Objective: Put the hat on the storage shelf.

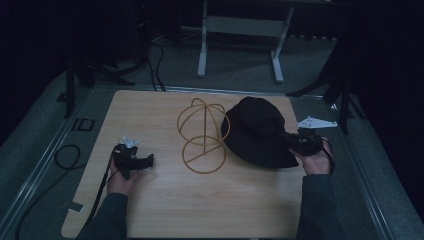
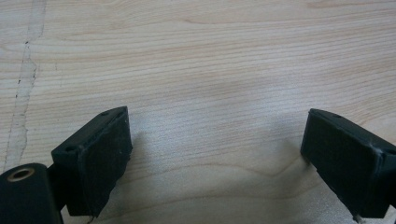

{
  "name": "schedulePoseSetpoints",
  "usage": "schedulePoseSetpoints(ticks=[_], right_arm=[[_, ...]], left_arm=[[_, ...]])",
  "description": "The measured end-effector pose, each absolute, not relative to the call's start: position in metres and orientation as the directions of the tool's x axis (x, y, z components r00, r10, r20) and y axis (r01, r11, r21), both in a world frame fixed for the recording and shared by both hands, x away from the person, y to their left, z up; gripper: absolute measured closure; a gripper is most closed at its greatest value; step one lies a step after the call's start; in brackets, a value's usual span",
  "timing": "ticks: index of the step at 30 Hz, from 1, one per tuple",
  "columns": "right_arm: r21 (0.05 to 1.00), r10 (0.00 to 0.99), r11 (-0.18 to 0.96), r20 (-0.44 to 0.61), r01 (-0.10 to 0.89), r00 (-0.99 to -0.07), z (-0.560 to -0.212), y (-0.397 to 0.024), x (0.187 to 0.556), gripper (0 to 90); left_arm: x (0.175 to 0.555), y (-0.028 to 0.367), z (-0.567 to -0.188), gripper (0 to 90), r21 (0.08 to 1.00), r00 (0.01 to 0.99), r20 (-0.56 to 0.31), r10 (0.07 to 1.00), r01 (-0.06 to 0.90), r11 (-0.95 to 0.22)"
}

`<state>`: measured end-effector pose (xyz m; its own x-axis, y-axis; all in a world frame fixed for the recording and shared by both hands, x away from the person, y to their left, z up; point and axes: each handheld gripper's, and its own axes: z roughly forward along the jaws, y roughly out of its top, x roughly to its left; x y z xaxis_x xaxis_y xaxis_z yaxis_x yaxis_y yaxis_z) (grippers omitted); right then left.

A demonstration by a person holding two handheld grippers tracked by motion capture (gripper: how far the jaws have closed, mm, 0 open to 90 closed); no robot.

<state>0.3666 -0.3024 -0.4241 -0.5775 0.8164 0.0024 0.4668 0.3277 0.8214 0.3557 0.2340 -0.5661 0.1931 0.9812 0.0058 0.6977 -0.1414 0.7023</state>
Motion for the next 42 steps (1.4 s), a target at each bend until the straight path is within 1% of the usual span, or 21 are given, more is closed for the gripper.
schedulePoseSetpoints(ticks=[5, 14, 29, 42], right_arm=[[0.820, 0.817, 0.336, -0.009, 0.463, -0.577, -0.420, -0.303, 0.368, 87.5], [0.842, 0.816, 0.300, 0.017, 0.449, -0.578, -0.412, -0.308, 0.368, 87.5], [0.863, 0.818, 0.269, 0.029, 0.427, -0.575, -0.394, -0.316, 0.370, 87.5], [0.871, 0.805, 0.288, 0.004, 0.398, -0.593, -0.376, -0.322, 0.371, 87.5]], left_arm=[[0.356, 0.234, -0.566, 8.9, 0.702, 0.193, 0.005, 0.981, 0.698, -0.141], [0.356, 0.234, -0.566, 9.0, 0.703, 0.191, 0.004, 0.982, 0.697, -0.139], [0.356, 0.234, -0.566, 8.9, 0.701, 0.194, 0.007, 0.981, 0.698, -0.143], [0.356, 0.234, -0.566, 9.0, 0.701, 0.193, 0.005, 0.981, 0.699, -0.142]])
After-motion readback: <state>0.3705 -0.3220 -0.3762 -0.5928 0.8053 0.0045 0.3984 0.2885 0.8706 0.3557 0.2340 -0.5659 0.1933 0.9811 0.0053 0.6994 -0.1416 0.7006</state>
